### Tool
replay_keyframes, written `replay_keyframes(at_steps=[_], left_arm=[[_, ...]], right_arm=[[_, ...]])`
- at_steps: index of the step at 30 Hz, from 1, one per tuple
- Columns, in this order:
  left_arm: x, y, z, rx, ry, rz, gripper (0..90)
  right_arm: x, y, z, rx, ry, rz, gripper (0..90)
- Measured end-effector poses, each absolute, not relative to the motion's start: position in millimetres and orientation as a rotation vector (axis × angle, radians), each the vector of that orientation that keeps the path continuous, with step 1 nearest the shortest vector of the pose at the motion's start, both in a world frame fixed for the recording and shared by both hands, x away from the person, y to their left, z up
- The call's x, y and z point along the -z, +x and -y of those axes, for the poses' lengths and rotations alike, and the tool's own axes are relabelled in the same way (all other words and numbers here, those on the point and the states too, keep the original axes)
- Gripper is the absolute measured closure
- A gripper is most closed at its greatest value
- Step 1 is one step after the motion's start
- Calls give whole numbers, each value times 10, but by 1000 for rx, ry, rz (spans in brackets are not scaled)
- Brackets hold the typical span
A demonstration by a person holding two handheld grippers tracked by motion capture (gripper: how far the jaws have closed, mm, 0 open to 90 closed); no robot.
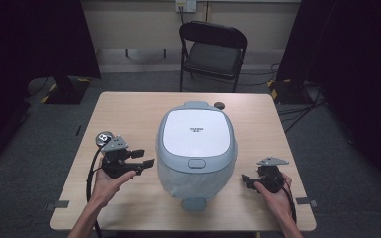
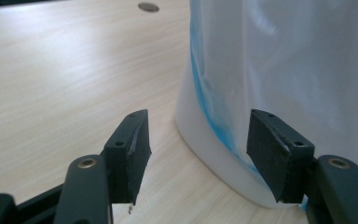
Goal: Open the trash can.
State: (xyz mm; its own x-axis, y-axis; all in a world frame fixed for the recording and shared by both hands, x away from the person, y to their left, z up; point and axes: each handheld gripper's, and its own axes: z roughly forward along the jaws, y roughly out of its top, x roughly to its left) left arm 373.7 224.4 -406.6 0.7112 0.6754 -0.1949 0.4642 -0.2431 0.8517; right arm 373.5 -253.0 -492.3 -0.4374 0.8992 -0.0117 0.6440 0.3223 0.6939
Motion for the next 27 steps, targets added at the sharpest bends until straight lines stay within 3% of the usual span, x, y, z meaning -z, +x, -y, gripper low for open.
replay_keyframes(at_steps=[7,11,22,27], left_arm=[[3764,3686,-2329,-218,1798,-774,419],[3567,3638,-2314,-267,1787,-723,456],[3037,3539,-2276,-302,1691,-573,890],[2901,3450,-2042,-275,1708,-504,900]], right_arm=[[4998,3680,2523,-939,1361,-2117,214],[4998,3681,2523,-939,1361,-2117,214],[4997,3691,2524,-939,1359,-2120,211],[4997,3691,2523,-940,1360,-2120,210]])
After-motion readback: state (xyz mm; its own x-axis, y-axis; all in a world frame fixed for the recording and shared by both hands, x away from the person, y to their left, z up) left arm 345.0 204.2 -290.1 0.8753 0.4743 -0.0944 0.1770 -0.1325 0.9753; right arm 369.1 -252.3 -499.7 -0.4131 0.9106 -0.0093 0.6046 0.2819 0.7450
